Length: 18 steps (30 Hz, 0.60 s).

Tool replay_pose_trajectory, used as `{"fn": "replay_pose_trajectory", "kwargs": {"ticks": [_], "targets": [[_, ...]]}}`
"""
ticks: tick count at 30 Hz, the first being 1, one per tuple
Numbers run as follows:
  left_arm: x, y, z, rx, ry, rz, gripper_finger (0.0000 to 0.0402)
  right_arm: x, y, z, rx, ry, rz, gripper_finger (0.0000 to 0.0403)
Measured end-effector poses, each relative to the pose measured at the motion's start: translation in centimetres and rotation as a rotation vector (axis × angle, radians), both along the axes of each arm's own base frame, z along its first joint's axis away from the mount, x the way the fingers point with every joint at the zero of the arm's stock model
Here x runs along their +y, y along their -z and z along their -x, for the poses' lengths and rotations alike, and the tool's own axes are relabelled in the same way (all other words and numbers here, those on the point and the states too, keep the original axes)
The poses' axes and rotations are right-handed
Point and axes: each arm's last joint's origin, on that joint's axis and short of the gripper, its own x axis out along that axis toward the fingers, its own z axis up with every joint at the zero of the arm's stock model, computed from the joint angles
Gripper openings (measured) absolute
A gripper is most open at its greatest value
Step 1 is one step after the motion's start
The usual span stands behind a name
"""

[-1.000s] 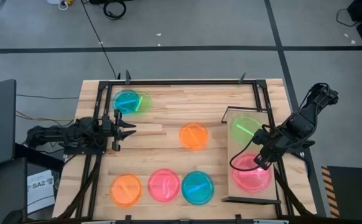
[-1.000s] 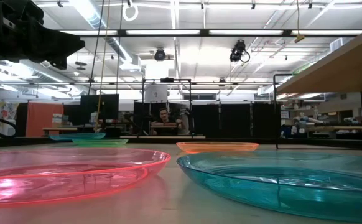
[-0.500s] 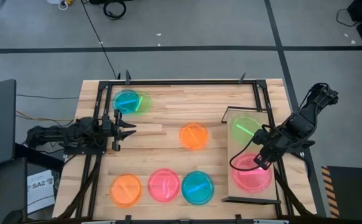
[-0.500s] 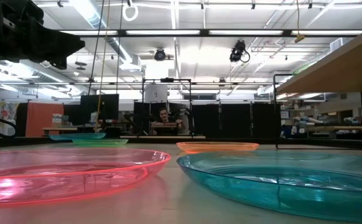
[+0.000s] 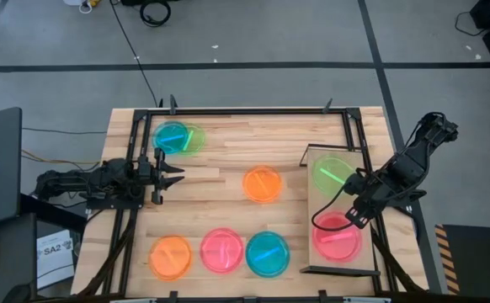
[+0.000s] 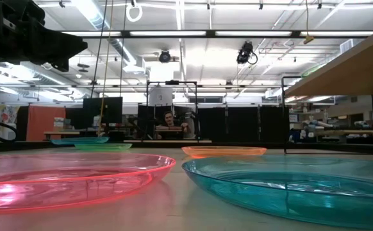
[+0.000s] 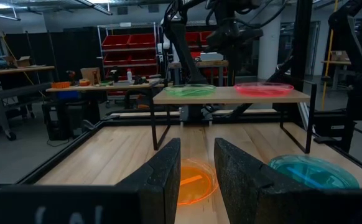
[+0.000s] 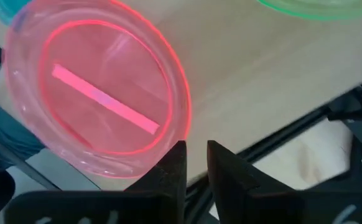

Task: Place and stack plates onto a shelf
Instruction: Stack the top blue transparent plate on top of the green transparent plate on the shelf

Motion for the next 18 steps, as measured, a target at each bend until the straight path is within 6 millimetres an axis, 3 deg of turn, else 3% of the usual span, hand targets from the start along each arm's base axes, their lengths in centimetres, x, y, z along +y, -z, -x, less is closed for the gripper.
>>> {"fn": "replay_pose_trajectory", "kwargs": {"ticks": [12, 18], "targets": [[0.00, 0.00, 0.00, 0.000, 0.000, 0.000, 0.0105, -0.19, 0.07, 0.37, 0.065, 0.032, 0.002, 0.0128], [0.00, 0.00, 0.00, 0.000, 0.000, -0.001, 0.0105, -0.18, 0.06, 0.35, 0.061, 0.021, 0.001, 0.0136]]}}
